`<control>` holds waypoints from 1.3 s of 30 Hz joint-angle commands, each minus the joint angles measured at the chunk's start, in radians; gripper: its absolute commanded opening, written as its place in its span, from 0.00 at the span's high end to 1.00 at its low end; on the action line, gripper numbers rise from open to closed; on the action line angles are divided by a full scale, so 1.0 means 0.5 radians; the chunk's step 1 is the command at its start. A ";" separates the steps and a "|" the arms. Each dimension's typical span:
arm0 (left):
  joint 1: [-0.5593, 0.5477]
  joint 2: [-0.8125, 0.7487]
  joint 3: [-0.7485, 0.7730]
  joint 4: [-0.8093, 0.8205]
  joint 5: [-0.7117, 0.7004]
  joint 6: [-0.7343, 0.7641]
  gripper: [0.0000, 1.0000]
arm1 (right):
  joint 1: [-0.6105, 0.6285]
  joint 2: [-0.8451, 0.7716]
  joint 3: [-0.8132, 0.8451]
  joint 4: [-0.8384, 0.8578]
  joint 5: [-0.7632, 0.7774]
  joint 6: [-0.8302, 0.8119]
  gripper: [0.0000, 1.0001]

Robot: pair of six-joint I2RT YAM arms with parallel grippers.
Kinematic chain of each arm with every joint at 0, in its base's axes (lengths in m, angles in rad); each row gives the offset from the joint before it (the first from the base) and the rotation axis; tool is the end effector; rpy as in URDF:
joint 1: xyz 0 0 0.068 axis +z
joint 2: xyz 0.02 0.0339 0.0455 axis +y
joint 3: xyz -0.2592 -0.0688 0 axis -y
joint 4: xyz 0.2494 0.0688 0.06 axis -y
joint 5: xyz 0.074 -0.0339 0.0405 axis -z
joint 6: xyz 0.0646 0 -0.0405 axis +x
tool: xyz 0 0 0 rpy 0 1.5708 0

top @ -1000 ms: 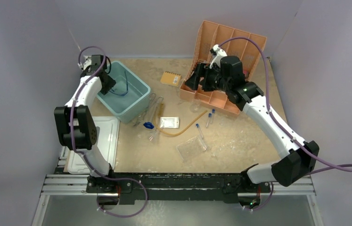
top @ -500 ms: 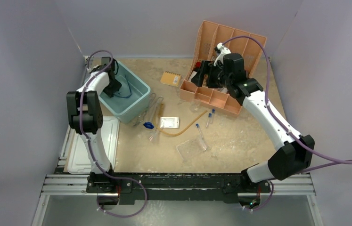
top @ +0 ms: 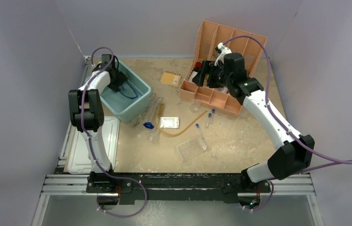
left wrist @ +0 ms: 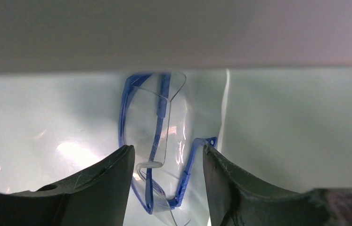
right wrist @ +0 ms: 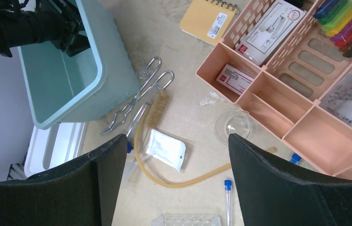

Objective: Organize the chemistry lab equipment

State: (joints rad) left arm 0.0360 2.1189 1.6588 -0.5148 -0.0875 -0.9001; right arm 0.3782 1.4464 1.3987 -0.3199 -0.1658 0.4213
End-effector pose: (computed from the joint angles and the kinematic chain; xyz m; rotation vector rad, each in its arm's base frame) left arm 0.4823 0.0230 0.1632 -1.1837 2.2653 -0.2270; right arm 0.3384 0.1459 0.3692 -0.0707 1.9951 0.6850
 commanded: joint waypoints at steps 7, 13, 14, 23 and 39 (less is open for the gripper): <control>-0.005 -0.288 -0.025 0.114 -0.064 0.078 0.39 | -0.008 -0.108 0.036 -0.036 0.046 -0.033 0.20; -0.008 -0.573 -0.029 -0.076 -0.126 0.246 0.37 | -0.009 -0.156 -0.017 -0.066 0.060 -0.019 0.21; -0.014 -0.639 -0.047 -0.076 -0.080 0.279 0.37 | -0.009 -0.163 -0.032 -0.072 0.068 -0.013 0.21; -0.395 -1.344 -0.450 0.151 0.440 0.492 0.37 | -0.005 -0.204 -0.286 -0.043 0.162 -0.052 0.25; -1.234 -1.247 -0.871 -0.268 -0.379 0.708 0.60 | 0.003 -0.391 -0.823 0.119 0.147 0.491 0.47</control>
State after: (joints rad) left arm -0.5781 1.4151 1.2297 -0.5865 -0.1627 -0.6136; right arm 0.3786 1.3109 1.0206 -0.3122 -0.0963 0.5972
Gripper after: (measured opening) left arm 0.451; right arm 0.538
